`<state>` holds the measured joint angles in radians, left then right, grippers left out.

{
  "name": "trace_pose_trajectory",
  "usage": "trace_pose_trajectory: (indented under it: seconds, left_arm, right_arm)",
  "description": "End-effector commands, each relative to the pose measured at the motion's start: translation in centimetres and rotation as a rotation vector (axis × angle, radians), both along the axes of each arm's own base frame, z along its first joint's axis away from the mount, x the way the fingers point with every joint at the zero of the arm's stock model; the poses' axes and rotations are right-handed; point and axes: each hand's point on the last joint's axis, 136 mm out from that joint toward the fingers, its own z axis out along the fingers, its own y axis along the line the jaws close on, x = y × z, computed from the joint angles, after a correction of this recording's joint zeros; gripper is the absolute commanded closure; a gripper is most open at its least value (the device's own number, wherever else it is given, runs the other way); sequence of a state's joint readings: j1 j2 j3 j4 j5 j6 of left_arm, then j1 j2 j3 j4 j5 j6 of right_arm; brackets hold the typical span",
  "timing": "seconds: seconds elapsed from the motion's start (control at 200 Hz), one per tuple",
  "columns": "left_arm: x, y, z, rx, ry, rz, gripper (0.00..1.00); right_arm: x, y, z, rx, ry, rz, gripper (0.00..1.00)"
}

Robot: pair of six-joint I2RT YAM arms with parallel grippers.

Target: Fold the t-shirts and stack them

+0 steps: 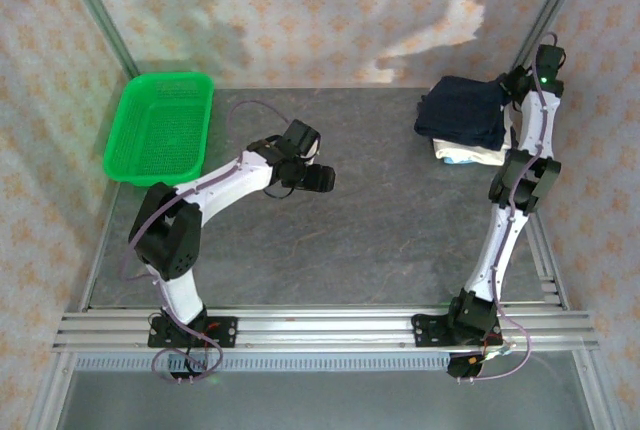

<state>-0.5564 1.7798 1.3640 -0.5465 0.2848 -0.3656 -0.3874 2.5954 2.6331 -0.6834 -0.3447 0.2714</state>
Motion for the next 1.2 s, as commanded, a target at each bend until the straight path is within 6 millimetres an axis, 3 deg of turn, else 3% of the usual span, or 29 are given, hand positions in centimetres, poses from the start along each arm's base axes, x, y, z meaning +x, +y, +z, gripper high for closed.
trace_pose_trajectory:
  seconds: [0.0, 0.045, 0.14, 0.245, 0.395, 0.555, 0.721, 0.836, 0.996, 1.056, 1.131, 1.196]
  left_arm:
    - [0.1, 0.2, 1.8, -0.033, -0.044, 0.005, 0.26]
    - [0.1, 0.1, 1.9, -0.034, -0.044, 0.001, 0.26]
    - [0.2, 0.1, 2.1, -0.036, -0.047, 0.001, 0.26]
    - [0.0, 0.2, 2.3, -0.038, -0.055, 0.002, 0.26]
    - [-0.4, 0.3, 2.7, -0.051, -0.066, -0.004, 0.26]
    - [-0.8, 0.6, 2.9, -0.053, -0.079, -0.009, 0.26]
    - [-1.0, 0.7, 3.2, -0.058, -0.084, -0.019, 0.25]
    - [-1.2, 0.7, 3.4, -0.065, -0.091, -0.023, 0.25]
    - [-1.3, 0.9, 3.8, -0.077, -0.102, -0.023, 0.25]
    - [-1.5, 1.0, 3.9, -0.079, -0.102, -0.026, 0.25]
    - [-1.5, 1.2, 4.1, -0.076, -0.104, -0.027, 0.25]
    - [-1.5, 1.4, 4.2, -0.073, -0.109, -0.028, 0.25]
  right_arm:
    - [-3.0, -3.0, -3.4, 0.003, 0.138, -0.077, 0.87]
    - [-3.4, -2.8, -3.4, -0.004, 0.159, -0.066, 0.72]
    - [-4.9, -2.8, -2.1, -0.018, 0.198, -0.082, 0.64]
    - [-6.5, -2.7, -0.5, -0.031, 0.224, -0.108, 0.44]
    - [-8.5, -2.6, 0.8, -0.053, 0.237, -0.145, 0.33]
    - [-11.2, -2.4, -0.1, -0.024, 0.281, -0.193, 0.21]
    - [-12.8, -1.1, 0.3, 0.019, 0.23, -0.209, 0.18]
    - [-14.2, 0.9, 1.2, 0.059, 0.156, -0.212, 0.2]
    - [-18.1, 3.2, 4.2, -0.025, 0.079, -0.304, 0.26]
    - [-19.4, 3.7, 5.5, -0.048, 0.05, -0.353, 0.32]
    - [-19.5, 4.9, 7.2, -0.064, -0.021, -0.357, 0.41]
    - [-18.2, 6.6, 8.0, -0.067, -0.063, -0.313, 0.45]
